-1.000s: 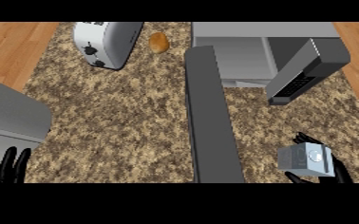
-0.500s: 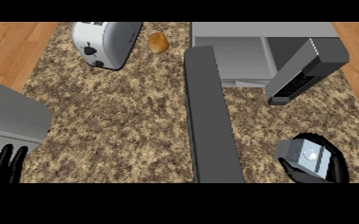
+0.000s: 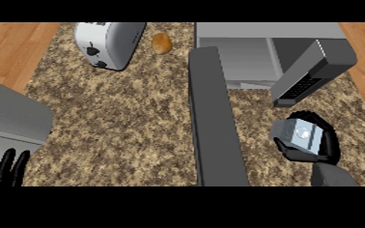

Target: Pick up the milk, place it into the microwave and close the microwave

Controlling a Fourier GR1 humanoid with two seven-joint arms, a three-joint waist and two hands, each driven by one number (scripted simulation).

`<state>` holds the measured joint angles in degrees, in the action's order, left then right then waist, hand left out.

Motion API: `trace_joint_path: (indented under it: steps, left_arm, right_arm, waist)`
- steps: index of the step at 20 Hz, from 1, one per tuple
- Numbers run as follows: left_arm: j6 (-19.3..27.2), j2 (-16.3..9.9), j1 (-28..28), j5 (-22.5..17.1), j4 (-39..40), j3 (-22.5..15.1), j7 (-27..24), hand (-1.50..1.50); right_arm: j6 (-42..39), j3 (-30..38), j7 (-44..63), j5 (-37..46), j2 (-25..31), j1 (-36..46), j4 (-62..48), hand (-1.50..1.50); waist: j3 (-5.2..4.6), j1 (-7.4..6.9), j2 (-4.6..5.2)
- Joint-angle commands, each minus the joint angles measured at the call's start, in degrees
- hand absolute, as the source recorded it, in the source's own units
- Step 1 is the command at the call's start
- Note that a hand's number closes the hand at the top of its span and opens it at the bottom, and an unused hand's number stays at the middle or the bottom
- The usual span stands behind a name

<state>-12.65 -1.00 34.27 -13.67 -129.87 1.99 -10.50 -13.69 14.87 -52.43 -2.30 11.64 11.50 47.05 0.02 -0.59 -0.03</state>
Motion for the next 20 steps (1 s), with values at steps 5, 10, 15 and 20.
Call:
trace_joint_path:
  steps: [5, 10, 15, 20]
  left_arm:
    - [1.2, 1.0, 3.3, -1.2, -3.2, -0.9, 1.3, -1.5]
    - [-1.5, 1.0, 2.2, -0.2, 2.1, 0.4, -3.5, -1.5]
    - [0.0, -1.0, -3.1, -3.8, 1.8, 4.3, 1.8, -1.5]
    - [-3.3, 0.2, 1.4, -2.8, 2.0, 4.3, -1.7, -1.5]
  right_arm:
    - [-4.4, -4.8, 6.3, -2.4, -2.6, -0.9, 10.6, 1.5]
    - [3.0, -8.7, 12.5, -0.1, -6.7, -2.7, 21.1, 1.5]
    - [8.9, -9.1, 21.7, 3.3, -5.3, 3.7, 25.1, 1.5]
    - [11.0, -7.0, 22.6, 4.4, -4.5, 13.3, 14.0, 1.5]
  waist:
    - [-0.04, 0.29, -0.14]
    - [-0.06, 0.37, -0.15]
    - [-0.04, 0.32, -0.01]
    - [-0.01, -0.25, 0.07]
